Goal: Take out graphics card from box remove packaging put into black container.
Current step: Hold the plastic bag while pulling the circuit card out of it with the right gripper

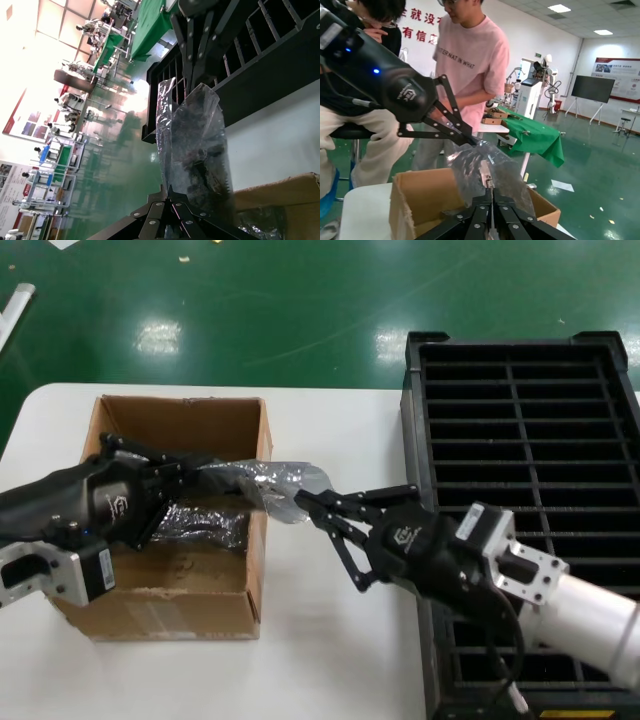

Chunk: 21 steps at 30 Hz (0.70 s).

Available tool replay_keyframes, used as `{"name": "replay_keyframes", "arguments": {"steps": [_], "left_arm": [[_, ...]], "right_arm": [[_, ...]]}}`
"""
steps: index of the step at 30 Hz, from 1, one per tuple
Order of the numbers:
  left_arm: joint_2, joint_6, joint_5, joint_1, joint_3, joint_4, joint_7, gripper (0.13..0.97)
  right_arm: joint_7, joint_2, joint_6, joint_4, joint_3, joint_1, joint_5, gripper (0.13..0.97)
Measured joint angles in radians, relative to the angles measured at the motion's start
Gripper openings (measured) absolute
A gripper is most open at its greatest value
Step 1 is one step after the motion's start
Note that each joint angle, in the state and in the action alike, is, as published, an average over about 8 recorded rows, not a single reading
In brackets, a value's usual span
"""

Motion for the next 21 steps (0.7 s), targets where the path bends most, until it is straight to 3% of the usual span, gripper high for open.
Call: {"name": "replay_keyframes", "arguments": {"steps": [21], "left_arm": [[0.0, 0.0, 0.0, 0.0, 0.0, 0.0, 0.0, 0.138]], "right_arm": [[-0.005, -0.096, -0.074, -0.239, -0.082, 0.19, -0.064, 0.139]]}}
